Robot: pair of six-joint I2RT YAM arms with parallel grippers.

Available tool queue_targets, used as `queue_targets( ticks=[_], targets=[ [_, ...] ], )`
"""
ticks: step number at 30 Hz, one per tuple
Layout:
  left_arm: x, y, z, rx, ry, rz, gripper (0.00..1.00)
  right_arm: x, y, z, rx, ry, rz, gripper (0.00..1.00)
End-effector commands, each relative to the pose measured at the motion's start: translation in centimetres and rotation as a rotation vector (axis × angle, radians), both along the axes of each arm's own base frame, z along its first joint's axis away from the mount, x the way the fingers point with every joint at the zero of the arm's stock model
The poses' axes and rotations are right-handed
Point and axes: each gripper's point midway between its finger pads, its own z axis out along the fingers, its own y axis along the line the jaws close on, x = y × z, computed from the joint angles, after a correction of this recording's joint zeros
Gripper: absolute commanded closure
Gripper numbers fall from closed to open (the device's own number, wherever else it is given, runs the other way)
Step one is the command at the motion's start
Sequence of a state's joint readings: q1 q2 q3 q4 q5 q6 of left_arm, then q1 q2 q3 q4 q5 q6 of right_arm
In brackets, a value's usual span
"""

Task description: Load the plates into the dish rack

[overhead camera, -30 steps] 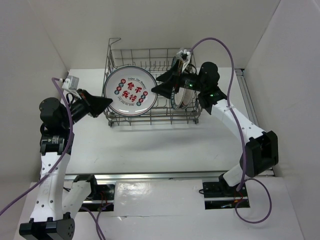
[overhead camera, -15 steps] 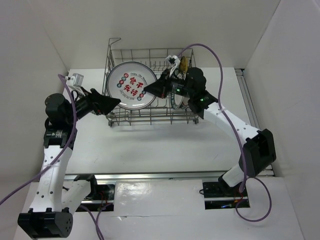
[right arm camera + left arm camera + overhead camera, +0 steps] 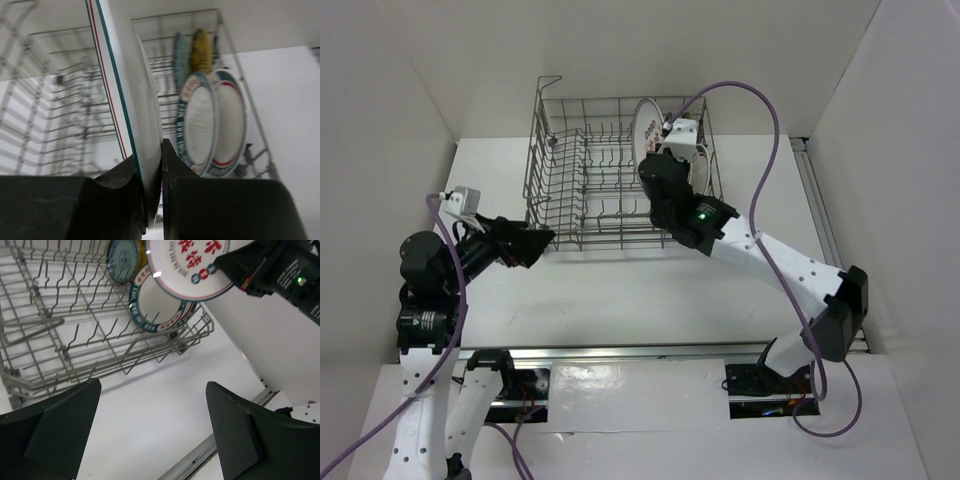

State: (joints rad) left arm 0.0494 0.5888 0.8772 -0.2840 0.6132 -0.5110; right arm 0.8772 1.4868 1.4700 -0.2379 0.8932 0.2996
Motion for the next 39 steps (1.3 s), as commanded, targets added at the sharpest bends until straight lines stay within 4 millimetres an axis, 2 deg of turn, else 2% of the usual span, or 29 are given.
queue_targets(
  ticks=[1, 2, 3, 5, 7, 8, 10, 11, 14, 21, 24, 30, 35, 39],
  targets=[
    [0.0, 0.8, -2.4, 0.056, 0.047, 0.041, 0.0, 0.7, -4.2, 1.0, -0.131, -0.045, -0.32, 1.0],
    [0.0, 0.8, -2.8, 0.056, 0.056, 0.041, 0.0, 1.4, -3.3, -0.2, -0.159, -0.029, -0.318, 1.0],
    [-0.1, 0.8, -2.7, 0.057, 0.047, 0.041, 0.0, 2.2, -3.5, 0.2, -0.148, -0.034, -0.337, 1.0],
    [-0.5, 0.4, -2.9, 0.046, 0.054, 0.017, 0.0, 3.5, -3.8, -1.0, -0.181, -0.021, -0.385, 1.0],
    [-0.6, 0.4, -3.2, 0.045, 0.068, 0.017, 0.0, 4.4, -3.5, -0.8, -0.177, -0.029, -0.403, 1.0],
    [-1.0, 0.2, -3.2, 0.036, 0.073, 0.007, 0.0, 5.2, -4.3, -1.0, -0.18, -0.025, -0.428, 1.0],
    [-1.2, 0.2, -3.4, 0.036, 0.071, 0.007, 0.0, 6.5, -4.1, -1.9, -0.199, -0.008, -0.435, 1.0],
    [-1.4, 0.2, -3.4, 0.036, 0.071, 0.007, 0.0, 7.2, -4.2, -2.9, -0.217, 0.009, -0.435, 1.0],
    [-1.7, 0.1, -3.6, 0.035, 0.073, -0.004, 0.0, 8.3, -4.1, -4.0, -0.203, 0.03, -0.406, 1.0],
    [-1.7, 0.1, -3.8, 0.034, 0.082, -0.004, 0.0, 8.7, -2.7, -7.6, -0.173, 0.087, -0.355, 1.0],
    [-1.7, 0.1, -3.8, 0.034, 0.082, -0.004, 0.0, 8.5, -2.2, -8.0, -0.169, 0.093, -0.337, 1.0],
    [-1.7, 0.1, -3.8, 0.034, 0.082, -0.004, 0.0, 8.4, -1.7, -7.4, -0.152, 0.077, -0.334, 1.0],
    [-1.8, 0.3, -3.9, 0.037, 0.082, 0.014, 0.0, 8.4, -1.5, -9.0, -0.168, 0.106, -0.33, 1.0],
    [-1.8, 0.3, -3.9, 0.037, 0.082, 0.014, 0.0, 8.4, -2.0, -11.0, -0.188, 0.139, -0.333, 1.0]
  ],
)
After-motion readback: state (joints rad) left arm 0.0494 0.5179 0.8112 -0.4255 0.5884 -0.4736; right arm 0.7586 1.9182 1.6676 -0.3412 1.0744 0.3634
